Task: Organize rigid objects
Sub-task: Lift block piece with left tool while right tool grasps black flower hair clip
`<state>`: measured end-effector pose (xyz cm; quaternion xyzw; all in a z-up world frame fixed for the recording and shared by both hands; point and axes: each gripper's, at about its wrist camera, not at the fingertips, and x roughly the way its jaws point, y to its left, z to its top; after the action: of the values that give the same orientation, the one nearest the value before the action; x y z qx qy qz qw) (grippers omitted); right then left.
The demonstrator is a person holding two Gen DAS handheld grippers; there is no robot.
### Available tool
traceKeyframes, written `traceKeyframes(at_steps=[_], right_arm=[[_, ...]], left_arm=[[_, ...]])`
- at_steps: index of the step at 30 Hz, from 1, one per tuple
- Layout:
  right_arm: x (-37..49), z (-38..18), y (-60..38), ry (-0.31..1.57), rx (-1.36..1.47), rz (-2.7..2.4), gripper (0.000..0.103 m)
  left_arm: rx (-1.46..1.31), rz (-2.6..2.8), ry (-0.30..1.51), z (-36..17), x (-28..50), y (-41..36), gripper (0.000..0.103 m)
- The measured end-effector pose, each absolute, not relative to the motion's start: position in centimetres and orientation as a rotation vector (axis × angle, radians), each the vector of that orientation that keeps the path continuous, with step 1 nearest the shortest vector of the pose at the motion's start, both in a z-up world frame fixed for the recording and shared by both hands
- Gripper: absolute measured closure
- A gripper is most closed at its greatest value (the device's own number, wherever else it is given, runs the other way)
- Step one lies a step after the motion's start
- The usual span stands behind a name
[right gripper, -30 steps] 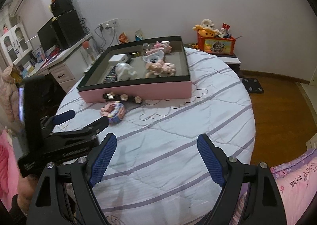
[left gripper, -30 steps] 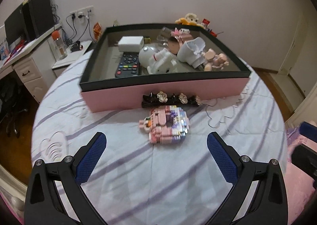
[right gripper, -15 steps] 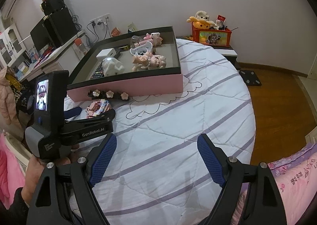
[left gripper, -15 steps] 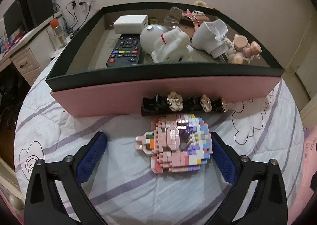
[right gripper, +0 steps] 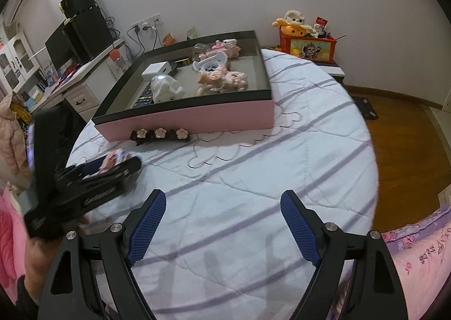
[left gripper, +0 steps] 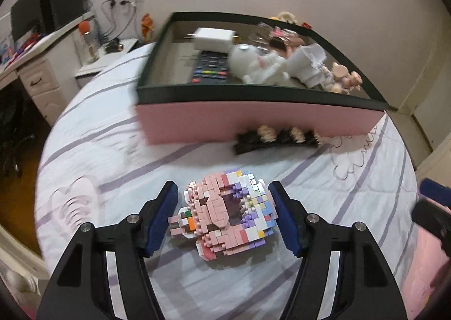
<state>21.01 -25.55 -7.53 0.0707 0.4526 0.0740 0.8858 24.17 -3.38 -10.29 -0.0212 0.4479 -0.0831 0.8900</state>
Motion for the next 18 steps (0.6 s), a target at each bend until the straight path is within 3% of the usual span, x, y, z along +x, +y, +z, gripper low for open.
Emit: traceKeyframes(at_steps=[17,18], right_arm=[[30.9,-12.4,-15.5,1.05,0.074,0.183,0.018],[31.1,-12.5,-15.2,1.048,0.077,0.176,0.013]], left_arm=[[-0.12,-0.101,0.885,-8.9,23.0,3.5,0.036],[-0.121,-0.099,0.886,-8.9,23.0,3.8,0.036]])
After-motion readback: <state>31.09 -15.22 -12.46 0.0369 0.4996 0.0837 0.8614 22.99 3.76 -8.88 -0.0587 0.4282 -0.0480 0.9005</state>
